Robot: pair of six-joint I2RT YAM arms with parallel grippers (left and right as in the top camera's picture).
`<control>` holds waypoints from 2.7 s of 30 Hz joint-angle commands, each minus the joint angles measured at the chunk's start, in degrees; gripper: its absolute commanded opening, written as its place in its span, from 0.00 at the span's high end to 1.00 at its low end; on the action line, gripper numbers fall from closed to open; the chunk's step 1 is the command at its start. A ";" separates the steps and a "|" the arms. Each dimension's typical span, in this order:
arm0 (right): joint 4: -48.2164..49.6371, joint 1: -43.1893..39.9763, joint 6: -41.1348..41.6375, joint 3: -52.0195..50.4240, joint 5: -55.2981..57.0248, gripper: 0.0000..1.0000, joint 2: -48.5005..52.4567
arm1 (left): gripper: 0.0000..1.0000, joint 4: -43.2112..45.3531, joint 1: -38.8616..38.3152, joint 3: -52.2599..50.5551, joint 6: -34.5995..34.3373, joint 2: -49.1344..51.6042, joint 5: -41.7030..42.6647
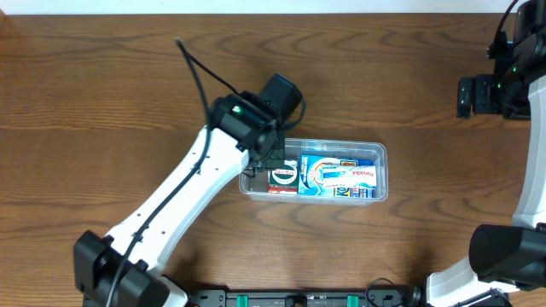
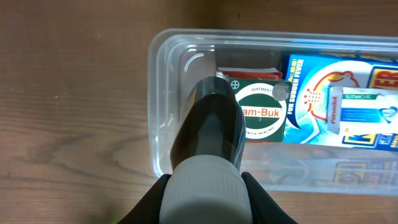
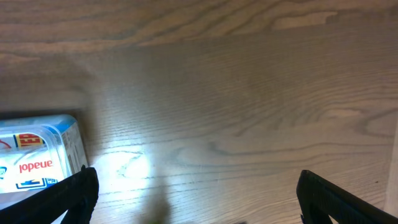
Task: Pack container
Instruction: 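Carry the dark bottle over the container and lower it inside, then open the left gripper to release the bottle and lift away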
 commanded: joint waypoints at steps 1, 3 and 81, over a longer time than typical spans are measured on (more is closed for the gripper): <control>-0.04 -0.26 0.72 0.66 0.59 0.01 -0.87 | 0.73 -0.35 -0.39 -0.11 -3.54 1.75 -2.58; -0.04 -0.26 0.72 0.66 0.59 0.01 -0.87 | 0.73 -0.35 -0.39 -0.35 -4.92 2.67 -3.48; -0.04 -0.26 0.72 0.66 0.59 0.01 -0.87 | 0.02 -9.44 -0.24 2.51 -4.02 -30.60 1.57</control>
